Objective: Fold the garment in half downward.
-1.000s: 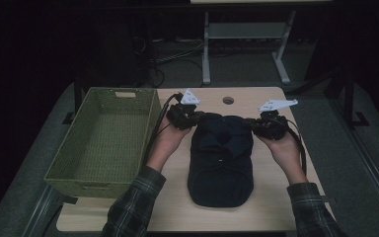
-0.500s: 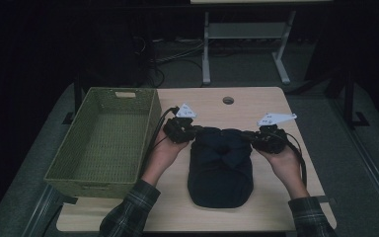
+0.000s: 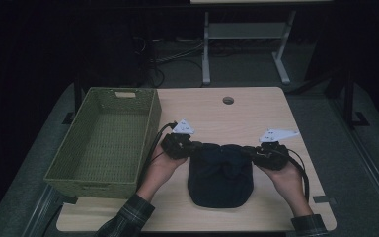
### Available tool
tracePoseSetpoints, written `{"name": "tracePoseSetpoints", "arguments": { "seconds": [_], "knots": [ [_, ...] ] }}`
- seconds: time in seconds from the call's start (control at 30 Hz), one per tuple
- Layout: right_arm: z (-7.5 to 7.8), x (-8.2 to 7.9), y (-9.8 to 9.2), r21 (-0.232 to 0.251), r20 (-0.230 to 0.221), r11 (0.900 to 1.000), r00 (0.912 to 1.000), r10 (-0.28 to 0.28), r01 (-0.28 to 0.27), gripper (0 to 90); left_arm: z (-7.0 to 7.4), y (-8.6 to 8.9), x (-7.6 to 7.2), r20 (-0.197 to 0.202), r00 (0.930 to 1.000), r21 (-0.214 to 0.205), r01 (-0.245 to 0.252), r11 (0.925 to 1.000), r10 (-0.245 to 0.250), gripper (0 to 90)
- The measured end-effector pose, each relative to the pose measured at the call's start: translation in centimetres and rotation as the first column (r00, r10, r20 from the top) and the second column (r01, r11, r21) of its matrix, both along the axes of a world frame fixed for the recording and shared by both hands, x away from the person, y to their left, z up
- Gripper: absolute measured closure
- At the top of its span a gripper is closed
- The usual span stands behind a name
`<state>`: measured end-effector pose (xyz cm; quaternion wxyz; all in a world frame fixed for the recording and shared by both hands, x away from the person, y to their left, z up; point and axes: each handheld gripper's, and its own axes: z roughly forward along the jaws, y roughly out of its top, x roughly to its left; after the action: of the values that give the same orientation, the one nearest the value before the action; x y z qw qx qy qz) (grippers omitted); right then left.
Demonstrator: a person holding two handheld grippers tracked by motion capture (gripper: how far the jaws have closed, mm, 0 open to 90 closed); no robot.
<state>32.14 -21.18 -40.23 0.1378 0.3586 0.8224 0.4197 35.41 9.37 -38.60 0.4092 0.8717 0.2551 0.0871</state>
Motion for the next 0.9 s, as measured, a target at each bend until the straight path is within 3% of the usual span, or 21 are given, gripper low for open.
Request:
{"name": "tracePoseSetpoints", "arguments": {
  "seconds": [0.1, 0.4, 0.9],
  "knots": [
    [-0.2, -0.4, 0.0, 0.002, 0.005, 1.0000, 1.0000, 0.007, -0.007, 76.9, -0.2, 0.1, -0.3, -0.013, 0.9999, -0.007, 0.005, 1.0000, -0.005, 83.4],
    [-1.9, -2.6, -0.2, 0.011, -0.044, 0.9997, 0.9987, 0.023, -0.023, 71.7, -1.3, 0.4, -2.6, -0.060, 0.9965, -0.002, 0.057, 0.9984, -0.057, 79.9],
    [-3.0, -6.0, -0.5, 0.033, -0.069, 0.9980, 0.9961, 0.055, -0.053, 64.3, -2.3, 1.2, -5.8, -0.094, 0.9907, -0.009, 0.098, 0.9951, -0.098, 75.1]
  ]
}}
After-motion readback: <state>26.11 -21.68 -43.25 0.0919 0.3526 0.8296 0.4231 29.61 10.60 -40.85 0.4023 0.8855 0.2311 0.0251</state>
